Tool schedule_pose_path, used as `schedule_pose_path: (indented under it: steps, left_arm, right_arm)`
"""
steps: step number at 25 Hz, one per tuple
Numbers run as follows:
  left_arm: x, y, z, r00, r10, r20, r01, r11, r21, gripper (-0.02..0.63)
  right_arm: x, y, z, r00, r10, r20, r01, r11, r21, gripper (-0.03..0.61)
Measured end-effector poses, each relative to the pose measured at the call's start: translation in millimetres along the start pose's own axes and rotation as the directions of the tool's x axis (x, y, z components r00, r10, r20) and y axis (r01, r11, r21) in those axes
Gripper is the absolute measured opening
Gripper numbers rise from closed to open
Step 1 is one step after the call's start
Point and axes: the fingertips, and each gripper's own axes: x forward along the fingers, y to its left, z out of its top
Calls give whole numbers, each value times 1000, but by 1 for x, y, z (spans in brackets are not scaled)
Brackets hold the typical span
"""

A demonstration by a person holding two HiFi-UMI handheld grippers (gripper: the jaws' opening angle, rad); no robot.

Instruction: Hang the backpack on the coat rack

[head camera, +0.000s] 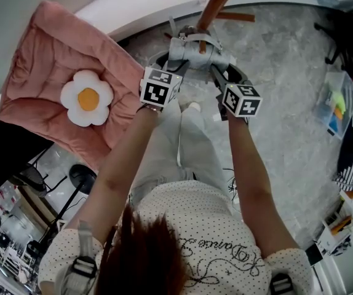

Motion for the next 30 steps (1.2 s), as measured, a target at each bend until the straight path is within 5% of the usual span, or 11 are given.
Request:
schedule_pose_path:
  steps: [5,21,30]
  left_arm:
    - [-1,2,-1,1000,25,18,-25,1000,7,238]
    - [-24,2,-3,998,54,26,-56,998,40,253]
    - [-50,-4,20,994,56,89,-63,995,78,226]
  right_arm:
    - [1,-1,-9,998,-18,-53,15,997,-73,229]
    - [-25,9,5,1000,-19,-14,18,995,-96,253]
    - [-51,29,42,997,6,70,5,989,-148,179]
